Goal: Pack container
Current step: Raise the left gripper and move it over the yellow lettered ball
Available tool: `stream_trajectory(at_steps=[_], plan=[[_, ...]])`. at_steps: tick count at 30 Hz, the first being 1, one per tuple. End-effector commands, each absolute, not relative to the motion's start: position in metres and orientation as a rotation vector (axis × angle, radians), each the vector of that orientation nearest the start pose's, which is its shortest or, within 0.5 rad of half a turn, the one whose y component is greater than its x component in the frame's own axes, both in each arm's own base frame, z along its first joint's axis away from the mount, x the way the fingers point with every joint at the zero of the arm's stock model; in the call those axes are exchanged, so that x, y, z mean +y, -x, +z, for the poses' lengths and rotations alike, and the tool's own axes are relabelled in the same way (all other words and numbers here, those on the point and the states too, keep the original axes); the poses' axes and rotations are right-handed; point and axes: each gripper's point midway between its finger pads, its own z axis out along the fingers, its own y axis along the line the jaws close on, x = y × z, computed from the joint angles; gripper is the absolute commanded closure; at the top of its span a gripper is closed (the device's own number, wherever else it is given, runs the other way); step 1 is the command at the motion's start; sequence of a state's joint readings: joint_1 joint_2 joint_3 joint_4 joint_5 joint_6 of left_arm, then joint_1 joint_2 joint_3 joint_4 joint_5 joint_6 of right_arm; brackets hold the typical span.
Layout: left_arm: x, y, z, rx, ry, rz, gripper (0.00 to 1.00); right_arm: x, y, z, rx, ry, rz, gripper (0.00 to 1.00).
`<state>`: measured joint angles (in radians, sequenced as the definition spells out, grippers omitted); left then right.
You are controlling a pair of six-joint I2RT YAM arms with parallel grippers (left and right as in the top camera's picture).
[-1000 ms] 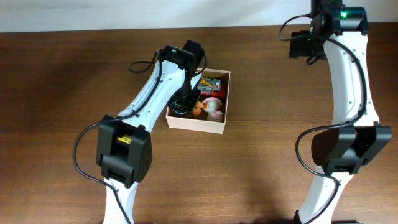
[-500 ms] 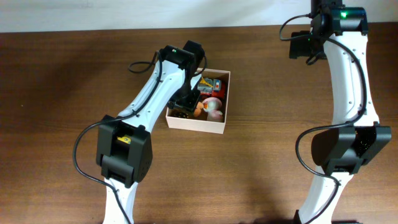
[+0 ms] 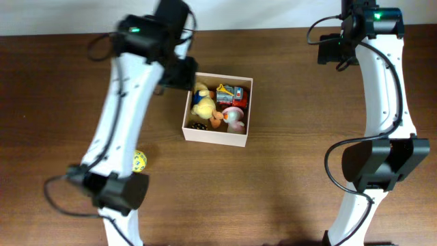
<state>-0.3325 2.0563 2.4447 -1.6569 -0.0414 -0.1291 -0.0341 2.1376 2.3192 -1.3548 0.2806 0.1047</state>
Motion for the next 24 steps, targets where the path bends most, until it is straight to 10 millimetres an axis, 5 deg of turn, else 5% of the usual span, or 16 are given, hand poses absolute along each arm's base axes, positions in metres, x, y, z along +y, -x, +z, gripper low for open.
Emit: stream_trajectory(at_steps=[1, 18, 24], plan=[[-0.113, -0.392, 0.267, 2.838, -0.183, -0.003, 0.33, -0.070, -0.484, 0.224, 2.682, -0.285, -0.382, 0.01], [-0.044, -0.394, 0.219, 2.925, 0.093, 0.177, 0.28, -0.070, -0.484, 0.224, 2.682, -0.285, -0.382, 0.01], [-0.025, -0.375, 0.179, 2.979, 0.167, 0.162, 0.28, -0.070, -0.484, 0.224, 2.682, -0.285, -0.383, 0.01]])
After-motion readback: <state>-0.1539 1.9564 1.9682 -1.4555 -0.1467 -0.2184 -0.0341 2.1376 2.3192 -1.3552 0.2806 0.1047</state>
